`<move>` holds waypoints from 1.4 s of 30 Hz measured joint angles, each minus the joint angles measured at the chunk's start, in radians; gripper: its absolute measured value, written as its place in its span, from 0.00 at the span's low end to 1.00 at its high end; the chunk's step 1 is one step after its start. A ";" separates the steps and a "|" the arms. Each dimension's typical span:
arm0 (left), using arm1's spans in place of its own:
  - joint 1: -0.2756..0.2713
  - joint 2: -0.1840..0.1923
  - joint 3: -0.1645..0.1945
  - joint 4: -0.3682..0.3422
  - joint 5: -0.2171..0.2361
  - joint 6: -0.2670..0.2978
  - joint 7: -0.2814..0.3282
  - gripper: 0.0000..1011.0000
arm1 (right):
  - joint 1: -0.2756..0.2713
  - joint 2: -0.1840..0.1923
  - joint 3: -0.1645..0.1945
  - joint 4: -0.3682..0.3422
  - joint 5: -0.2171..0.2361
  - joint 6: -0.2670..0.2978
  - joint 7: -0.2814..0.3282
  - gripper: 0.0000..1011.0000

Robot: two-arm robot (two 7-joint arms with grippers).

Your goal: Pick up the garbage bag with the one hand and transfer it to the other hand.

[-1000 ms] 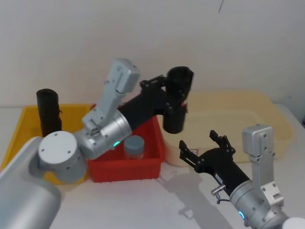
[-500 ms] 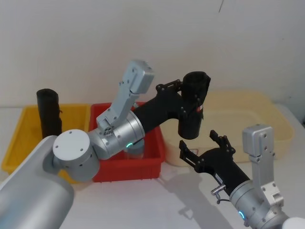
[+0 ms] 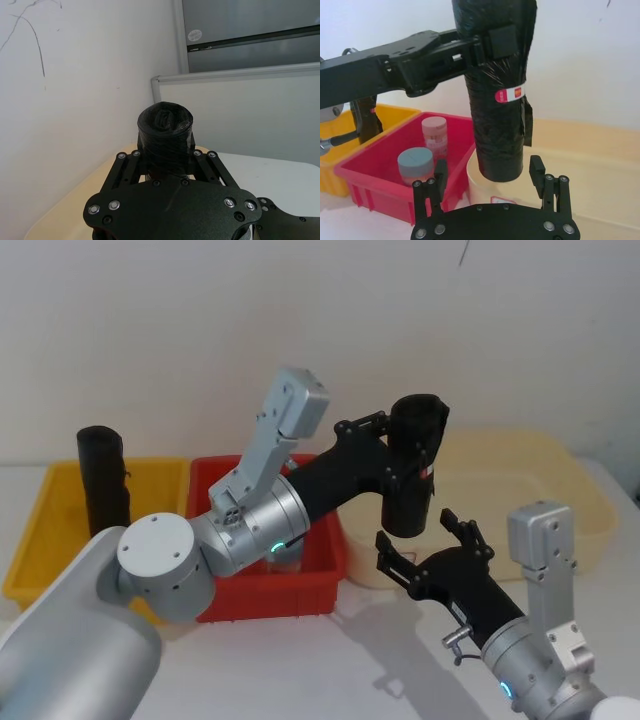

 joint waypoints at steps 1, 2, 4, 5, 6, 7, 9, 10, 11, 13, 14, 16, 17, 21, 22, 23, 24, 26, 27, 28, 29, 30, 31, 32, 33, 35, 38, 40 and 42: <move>0.000 -0.001 0.000 0.001 -0.001 0.000 -0.001 0.37 | 0.001 0.000 -0.001 0.001 -0.004 -0.004 0.000 0.99; 0.000 -0.001 0.001 0.001 -0.002 0.000 -0.001 0.37 | 0.001 0.000 -0.001 0.002 -0.010 -0.009 -0.001 0.99; 0.000 -0.001 0.001 0.002 -0.003 0.001 -0.002 0.37 | 0.004 0.000 -0.005 0.007 -0.025 -0.022 -0.004 0.99; 0.000 -0.001 0.001 0.003 -0.003 0.001 -0.002 0.37 | 0.006 0.000 -0.006 0.009 -0.033 -0.027 -0.006 0.99; -0.001 -0.002 0.001 0.003 -0.004 0.001 -0.002 0.37 | 0.007 0.000 -0.007 0.010 -0.039 -0.032 -0.008 0.99; -0.001 -0.002 0.001 0.003 -0.004 0.001 -0.003 0.37 | 0.010 0.000 -0.009 0.014 -0.051 -0.040 -0.011 0.99; -0.001 -0.002 0.002 0.004 -0.005 0.001 -0.003 0.37 | 0.013 0.000 -0.011 0.018 -0.063 -0.047 -0.015 0.99; -0.001 -0.002 0.002 0.004 -0.005 0.002 -0.003 0.37 | 0.016 0.000 -0.014 0.022 -0.077 -0.055 -0.019 0.99; -0.001 -0.002 0.002 0.004 -0.005 0.002 -0.004 0.37 | 0.017 -0.001 -0.015 0.024 -0.083 -0.059 -0.021 0.99; -0.001 -0.003 0.002 0.005 -0.006 0.002 -0.004 0.37 | 0.020 -0.001 -0.017 0.027 -0.096 -0.065 -0.025 0.99; -0.001 -0.003 0.002 0.005 -0.006 0.002 -0.004 0.37 | 0.024 -0.002 -0.021 0.032 -0.111 -0.073 -0.031 0.99; -0.001 -0.003 0.003 0.005 -0.007 0.002 -0.004 0.37 | 0.030 -0.004 -0.025 0.038 -0.131 -0.083 -0.039 0.99; -0.002 -0.003 0.003 0.005 -0.007 0.002 -0.005 0.37 | 0.032 -0.005 -0.027 0.040 -0.136 -0.084 -0.040 0.99; -0.002 -0.003 0.003 0.006 -0.007 0.003 -0.005 0.37 | 0.045 -0.011 -0.034 0.052 -0.166 -0.093 -0.050 0.99; -0.002 -0.003 0.003 0.006 -0.008 0.003 -0.005 0.37 | 0.047 -0.013 -0.036 0.055 -0.170 -0.094 -0.052 0.99; -0.002 -0.004 0.003 0.006 -0.008 0.003 -0.005 0.37 | 0.050 -0.014 -0.037 0.058 -0.175 -0.095 -0.054 0.99; -0.002 -0.004 0.003 0.006 -0.008 0.003 -0.005 0.37 | 0.056 -0.017 -0.039 0.063 -0.185 -0.096 -0.057 0.99; -0.002 -0.004 0.003 0.006 -0.008 0.003 -0.005 0.37 | 0.063 -0.021 -0.041 0.069 -0.191 -0.097 -0.059 0.99; -0.002 -0.004 0.003 0.006 -0.008 0.003 -0.005 0.37 | 0.070 -0.026 -0.044 0.075 -0.199 -0.097 -0.062 0.99; -0.002 -0.004 0.003 0.006 -0.008 0.003 -0.005 0.37 | 0.074 -0.029 -0.044 0.079 -0.202 -0.097 -0.063 0.99; -0.002 -0.004 0.003 0.007 -0.008 0.003 -0.005 0.37 | 0.081 -0.033 -0.046 0.085 -0.208 -0.097 -0.066 0.99; -0.002 -0.004 0.003 0.007 -0.008 0.003 -0.005 0.37 | 0.081 -0.033 -0.046 0.085 -0.208 -0.097 -0.066 0.99; -0.002 -0.004 0.003 0.007 -0.008 0.003 -0.005 0.37 | 0.089 -0.039 -0.047 0.092 -0.214 -0.097 -0.068 0.99; -0.002 -0.004 0.003 0.007 -0.009 0.003 -0.006 0.37 | 0.096 -0.044 -0.048 0.099 -0.218 -0.097 -0.071 0.99; -0.002 -0.004 0.003 0.007 -0.009 0.003 -0.006 0.37 | 0.100 -0.047 -0.048 0.103 -0.220 -0.097 -0.072 0.99; -0.002 -0.004 0.003 0.007 -0.009 0.003 -0.006 0.37 | 0.110 -0.054 -0.048 0.112 -0.224 -0.094 -0.074 0.99; -0.002 -0.004 0.003 0.007 -0.009 0.003 -0.006 0.37 | 0.120 -0.063 -0.047 0.120 -0.228 -0.088 -0.078 0.99; -0.002 -0.004 0.003 0.007 -0.009 0.003 -0.006 0.37 | 0.129 -0.072 -0.045 0.129 -0.230 -0.082 -0.082 0.99; -0.002 -0.004 0.003 0.007 -0.009 0.003 -0.006 0.37 | 0.137 -0.080 -0.041 0.138 -0.230 -0.076 -0.086 0.96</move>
